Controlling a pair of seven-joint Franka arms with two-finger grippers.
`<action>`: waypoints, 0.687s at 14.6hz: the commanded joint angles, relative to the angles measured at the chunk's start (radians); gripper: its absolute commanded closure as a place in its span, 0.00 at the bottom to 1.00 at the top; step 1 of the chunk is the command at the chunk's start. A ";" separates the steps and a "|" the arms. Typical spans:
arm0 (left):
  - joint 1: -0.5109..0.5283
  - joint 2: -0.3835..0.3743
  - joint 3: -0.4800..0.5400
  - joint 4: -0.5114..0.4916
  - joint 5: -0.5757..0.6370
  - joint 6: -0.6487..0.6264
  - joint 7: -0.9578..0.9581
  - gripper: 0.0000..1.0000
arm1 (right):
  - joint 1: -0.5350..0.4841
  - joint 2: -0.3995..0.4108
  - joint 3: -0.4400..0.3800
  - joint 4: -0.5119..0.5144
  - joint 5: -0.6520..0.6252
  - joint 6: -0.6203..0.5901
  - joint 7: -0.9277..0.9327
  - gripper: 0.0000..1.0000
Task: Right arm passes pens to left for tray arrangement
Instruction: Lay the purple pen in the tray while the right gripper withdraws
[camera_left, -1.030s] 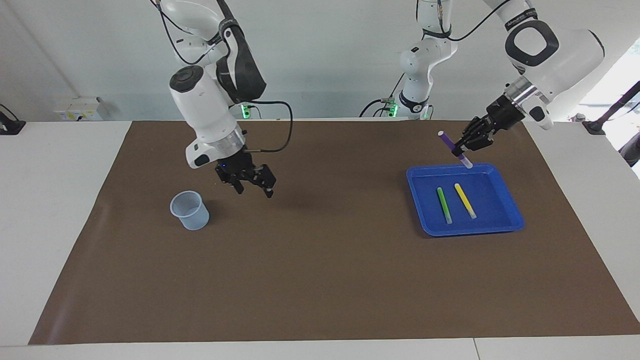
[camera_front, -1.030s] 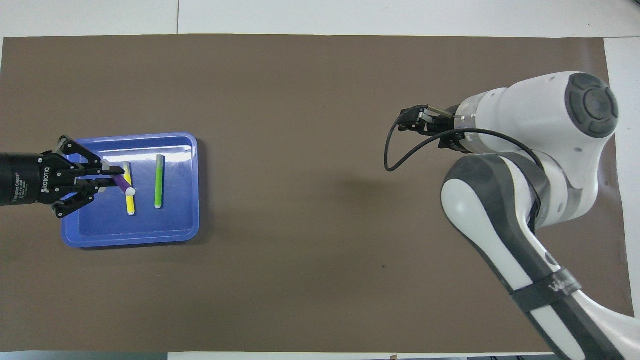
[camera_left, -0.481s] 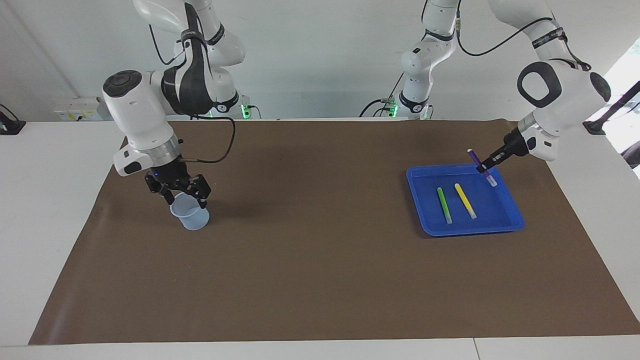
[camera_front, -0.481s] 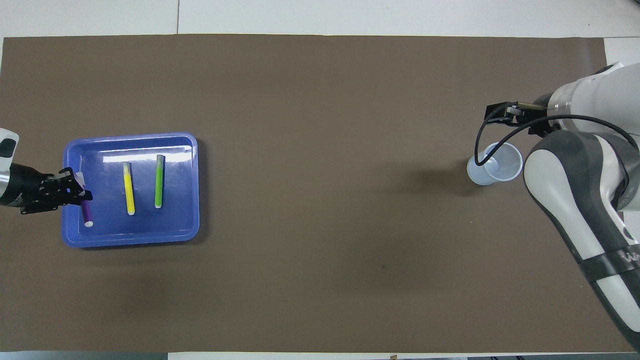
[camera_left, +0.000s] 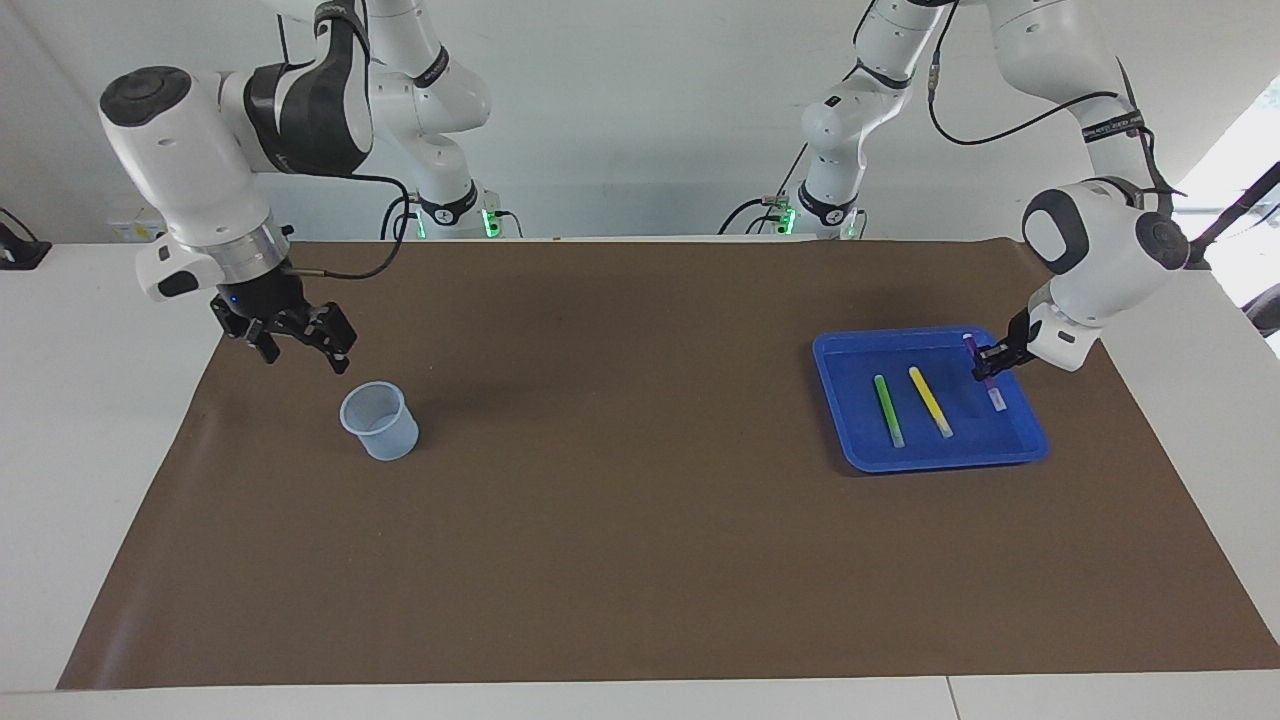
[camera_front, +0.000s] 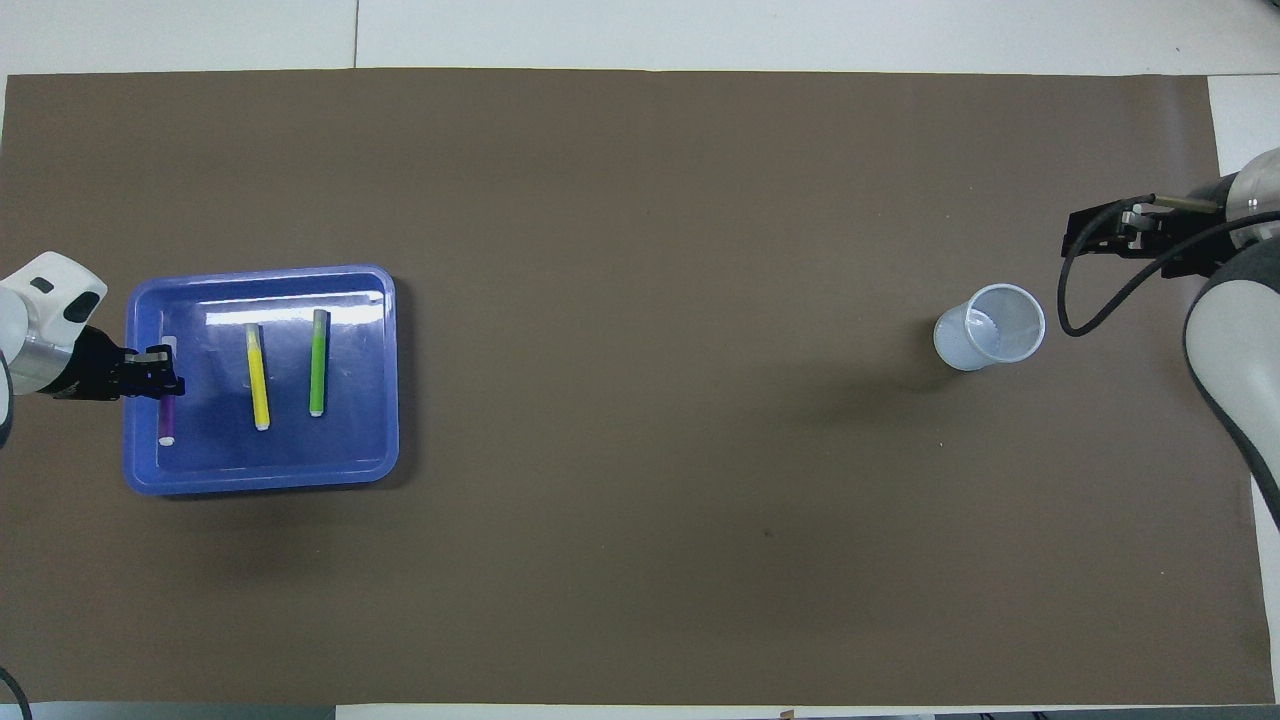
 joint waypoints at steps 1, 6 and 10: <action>-0.018 0.007 0.004 -0.027 0.032 0.041 0.012 1.00 | -0.027 -0.017 0.014 0.047 -0.021 -0.082 -0.013 0.00; -0.020 0.017 0.004 -0.064 0.035 0.110 0.012 1.00 | -0.090 -0.020 0.115 0.083 -0.073 -0.149 -0.013 0.00; -0.020 0.016 0.004 -0.073 0.037 0.110 0.012 1.00 | -0.090 -0.044 0.122 0.065 -0.075 -0.168 -0.013 0.00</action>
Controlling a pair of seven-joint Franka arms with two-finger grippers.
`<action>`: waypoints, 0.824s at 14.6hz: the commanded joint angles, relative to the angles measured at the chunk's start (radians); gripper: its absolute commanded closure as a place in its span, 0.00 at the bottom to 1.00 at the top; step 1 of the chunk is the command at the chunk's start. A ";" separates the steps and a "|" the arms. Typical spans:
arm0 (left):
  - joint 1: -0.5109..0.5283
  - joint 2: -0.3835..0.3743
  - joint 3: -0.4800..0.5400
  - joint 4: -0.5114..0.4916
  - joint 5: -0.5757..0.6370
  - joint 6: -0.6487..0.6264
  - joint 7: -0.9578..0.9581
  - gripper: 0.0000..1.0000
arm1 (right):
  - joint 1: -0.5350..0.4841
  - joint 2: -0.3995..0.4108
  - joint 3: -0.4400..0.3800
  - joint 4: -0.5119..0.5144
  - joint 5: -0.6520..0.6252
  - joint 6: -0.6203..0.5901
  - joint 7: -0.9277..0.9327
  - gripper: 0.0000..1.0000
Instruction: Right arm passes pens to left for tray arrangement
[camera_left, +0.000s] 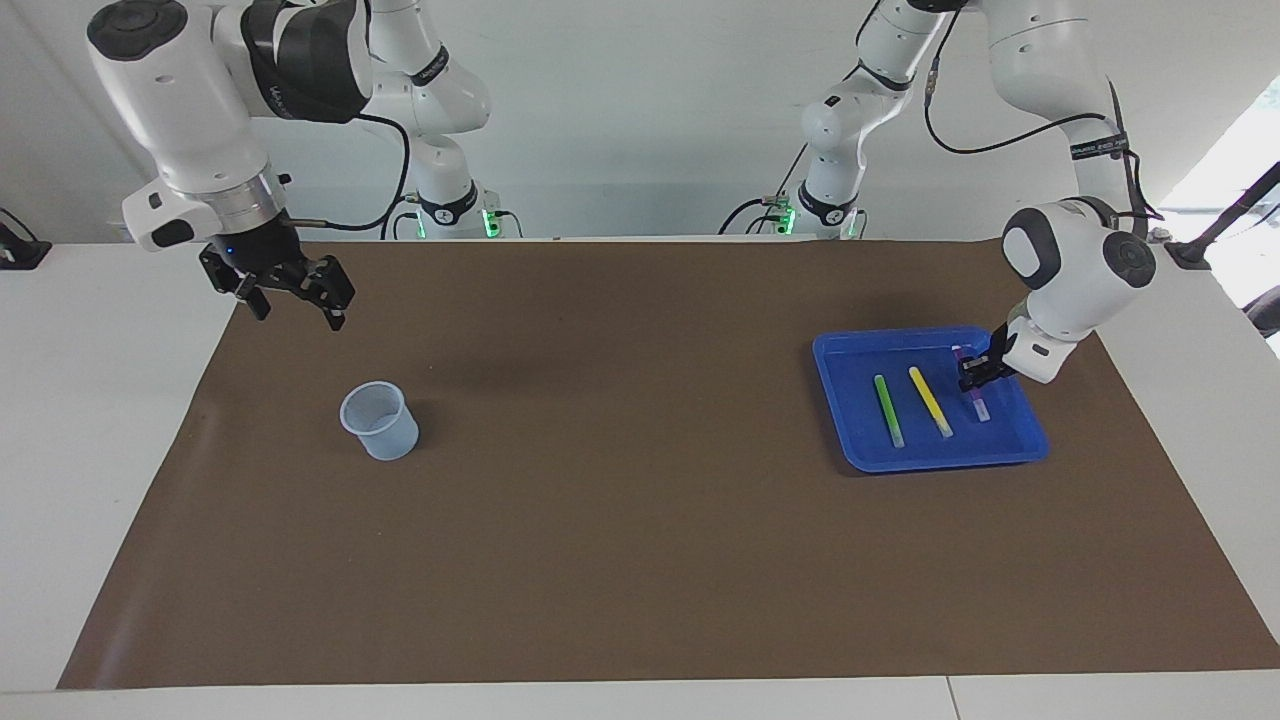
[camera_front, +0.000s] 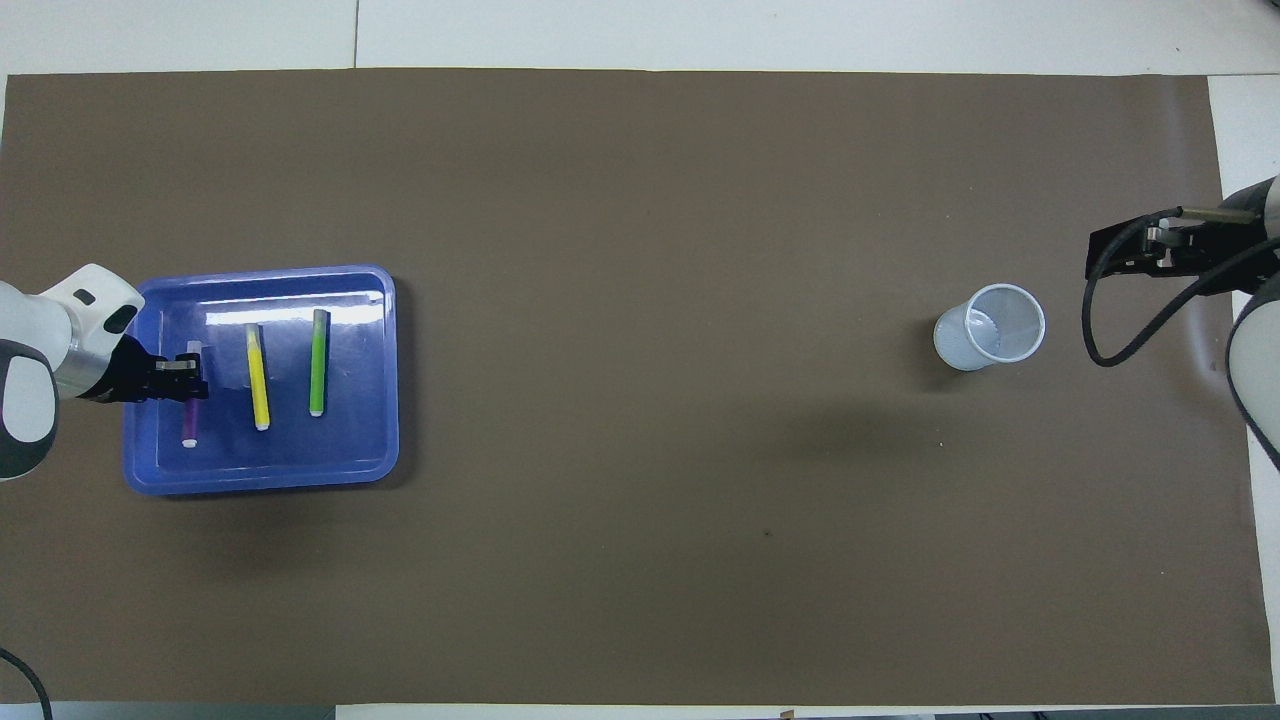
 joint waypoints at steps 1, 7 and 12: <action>-0.008 -0.004 0.005 -0.024 0.021 0.027 0.002 0.28 | -0.021 -0.026 0.016 -0.012 -0.016 -0.019 -0.013 0.00; -0.005 -0.004 0.005 -0.023 0.021 0.029 -0.005 0.00 | -0.019 -0.040 0.002 0.002 -0.002 -0.067 -0.070 0.00; -0.008 0.002 0.005 0.014 0.018 -0.004 -0.008 0.00 | -0.015 -0.031 0.000 0.043 0.010 -0.106 -0.073 0.00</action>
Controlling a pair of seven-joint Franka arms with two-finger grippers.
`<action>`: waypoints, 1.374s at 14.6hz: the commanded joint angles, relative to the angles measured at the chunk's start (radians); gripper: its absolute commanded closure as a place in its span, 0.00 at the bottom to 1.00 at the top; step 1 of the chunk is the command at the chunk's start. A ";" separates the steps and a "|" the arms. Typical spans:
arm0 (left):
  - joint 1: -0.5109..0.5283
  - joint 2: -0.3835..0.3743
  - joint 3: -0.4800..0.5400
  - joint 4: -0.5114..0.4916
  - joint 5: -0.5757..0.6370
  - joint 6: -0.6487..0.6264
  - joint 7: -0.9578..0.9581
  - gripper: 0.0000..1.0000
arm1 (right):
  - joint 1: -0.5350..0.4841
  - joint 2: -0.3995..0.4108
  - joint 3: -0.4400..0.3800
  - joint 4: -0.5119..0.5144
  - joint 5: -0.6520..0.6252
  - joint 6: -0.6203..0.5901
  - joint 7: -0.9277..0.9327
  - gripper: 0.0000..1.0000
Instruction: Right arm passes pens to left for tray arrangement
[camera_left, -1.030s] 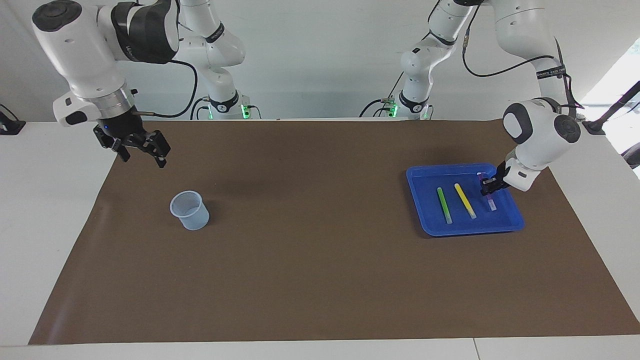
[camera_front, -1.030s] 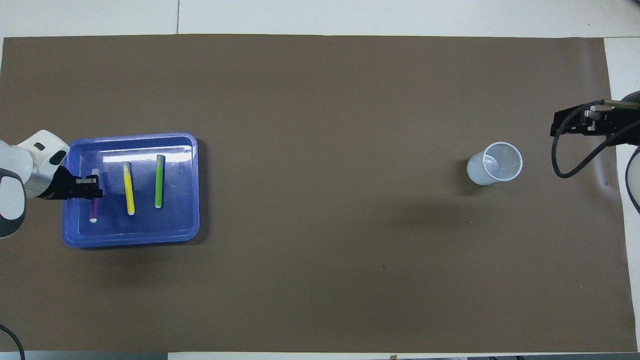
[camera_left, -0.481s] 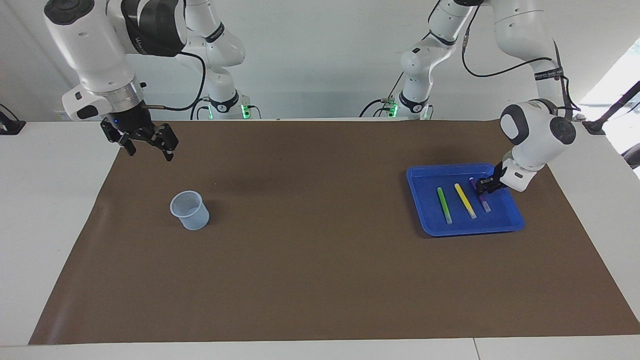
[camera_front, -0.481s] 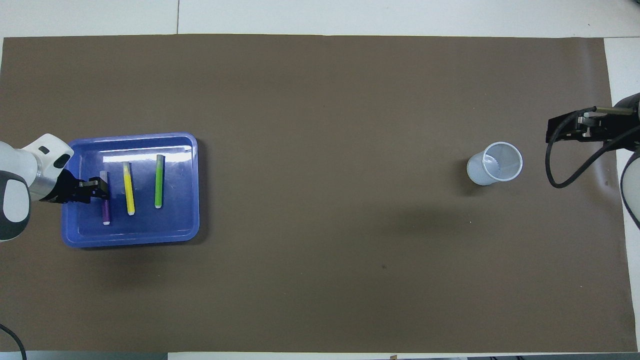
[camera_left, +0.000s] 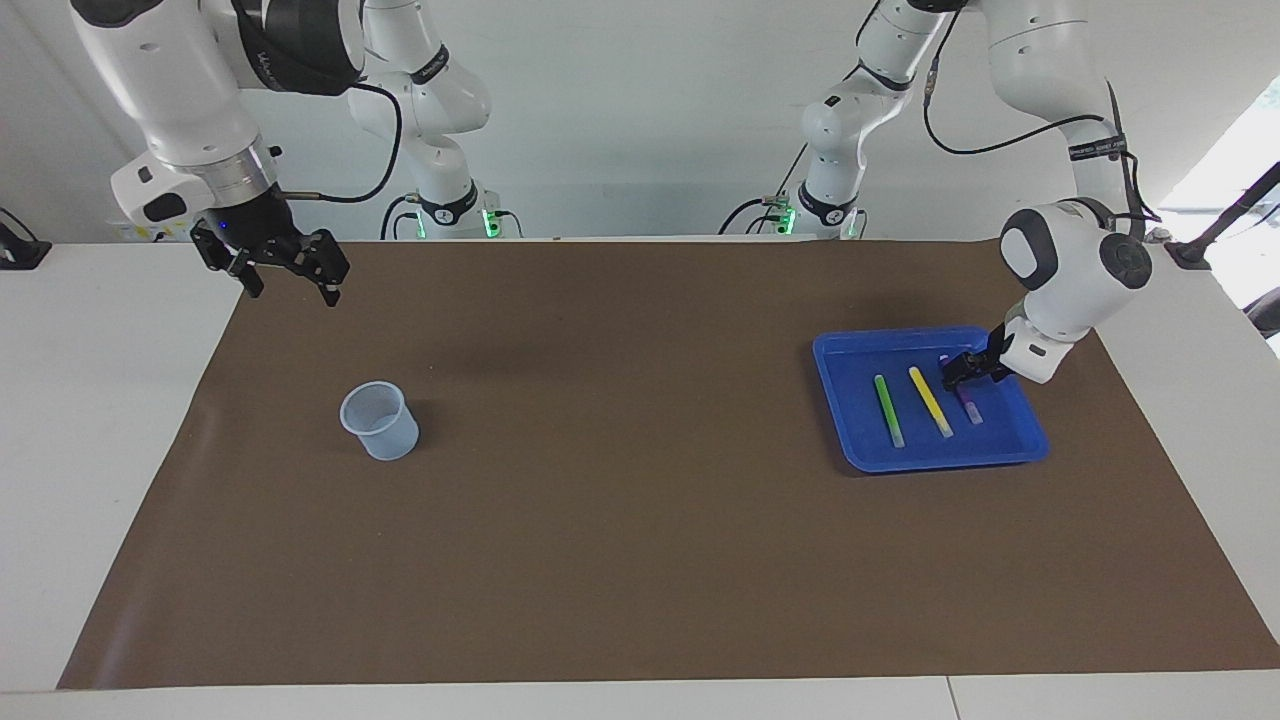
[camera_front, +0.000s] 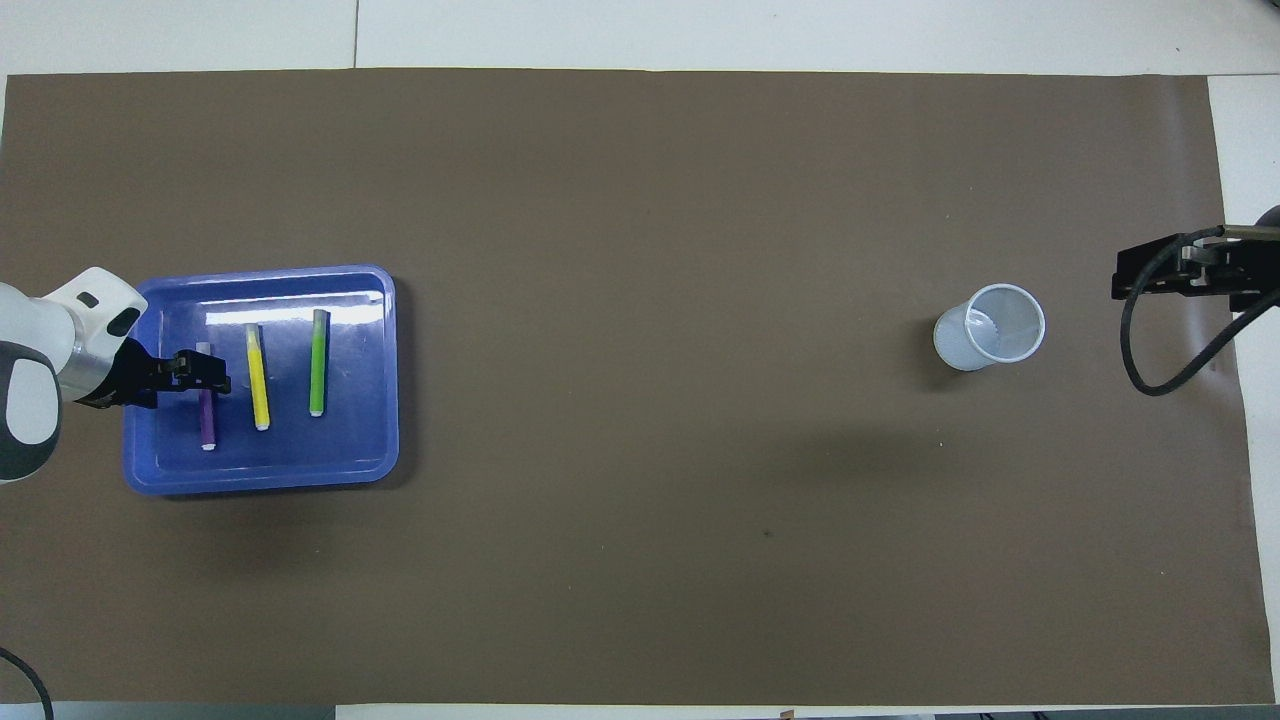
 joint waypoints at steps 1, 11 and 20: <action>-0.009 0.004 0.003 0.040 0.017 -0.029 -0.008 0.00 | -0.011 0.006 0.014 0.027 0.010 -0.033 -0.023 0.00; -0.085 -0.016 0.000 0.137 0.017 -0.129 -0.054 0.00 | -0.006 0.006 0.060 0.037 0.013 -0.054 0.028 0.00; -0.220 -0.024 0.060 0.178 0.015 -0.187 -0.140 0.00 | -0.008 0.041 0.058 0.110 0.039 -0.091 0.028 0.00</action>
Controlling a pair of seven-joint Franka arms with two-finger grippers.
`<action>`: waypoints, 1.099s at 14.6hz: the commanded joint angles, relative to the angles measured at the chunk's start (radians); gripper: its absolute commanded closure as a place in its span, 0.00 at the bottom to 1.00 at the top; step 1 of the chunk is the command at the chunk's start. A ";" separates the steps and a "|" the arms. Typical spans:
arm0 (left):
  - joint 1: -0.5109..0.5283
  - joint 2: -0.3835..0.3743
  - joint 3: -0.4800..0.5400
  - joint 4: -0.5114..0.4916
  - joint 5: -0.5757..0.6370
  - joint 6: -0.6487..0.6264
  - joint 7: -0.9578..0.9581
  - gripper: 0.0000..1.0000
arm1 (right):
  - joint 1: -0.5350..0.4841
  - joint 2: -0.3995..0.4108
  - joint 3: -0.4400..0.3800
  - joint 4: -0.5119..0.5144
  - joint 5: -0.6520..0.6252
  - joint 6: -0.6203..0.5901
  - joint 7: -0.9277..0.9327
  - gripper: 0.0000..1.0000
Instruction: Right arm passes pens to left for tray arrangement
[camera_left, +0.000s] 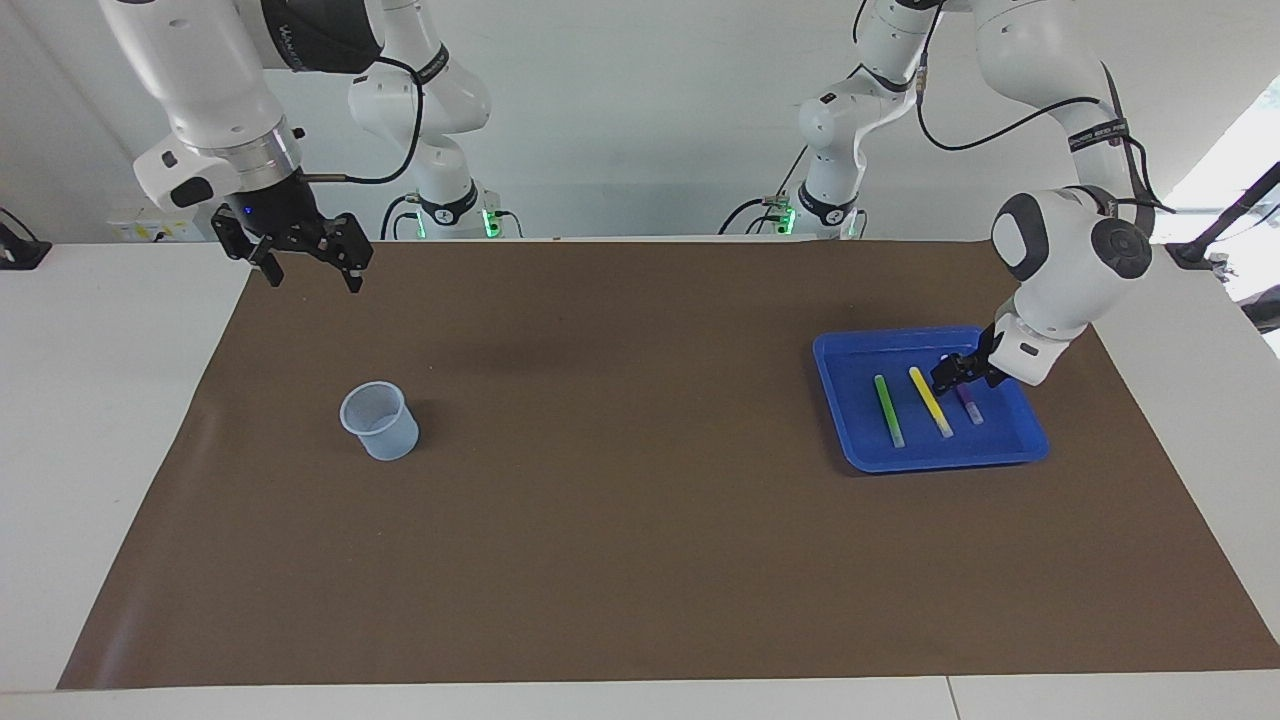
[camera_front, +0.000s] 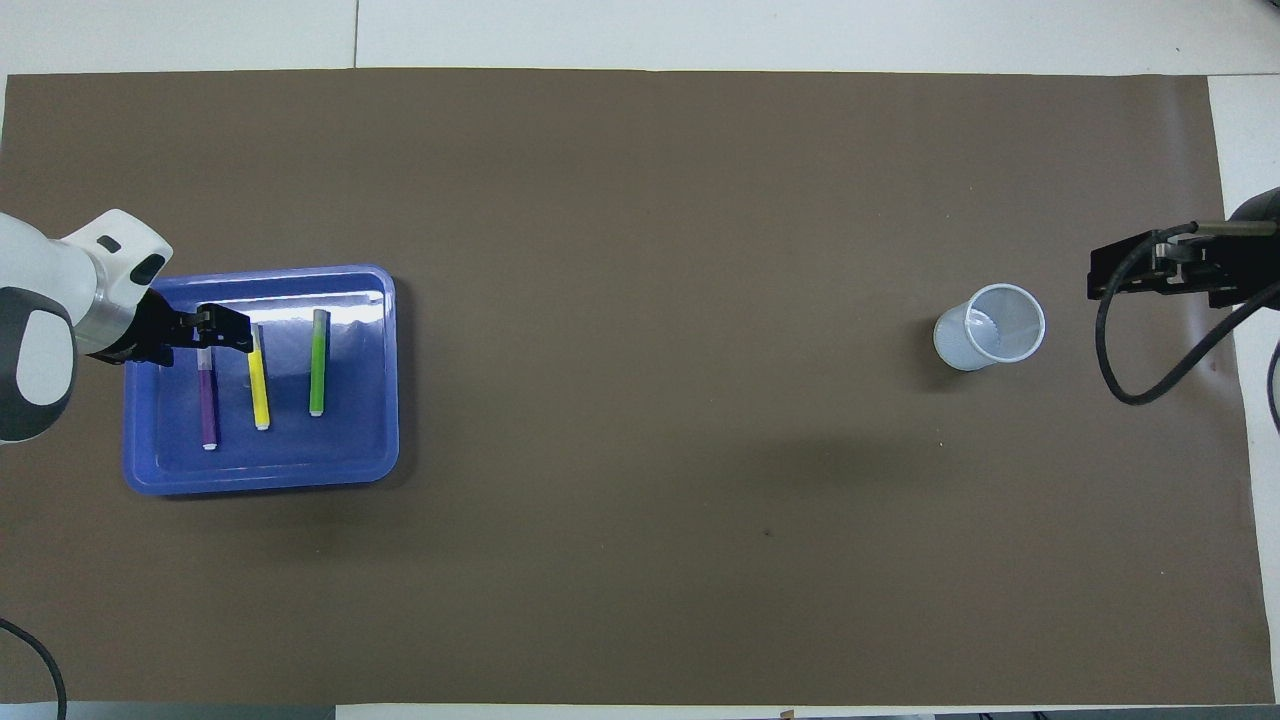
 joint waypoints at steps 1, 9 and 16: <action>-0.086 -0.005 0.056 0.075 0.015 -0.110 -0.054 0.00 | -0.009 0.023 0.005 0.037 0.026 -0.029 0.014 0.00; -0.342 -0.189 0.276 0.245 -0.052 -0.511 -0.054 0.00 | -0.010 0.006 0.005 0.019 0.024 -0.041 0.011 0.00; -0.464 -0.240 0.369 0.340 -0.052 -0.551 -0.059 0.00 | -0.018 0.006 0.005 0.019 0.024 -0.045 0.011 0.00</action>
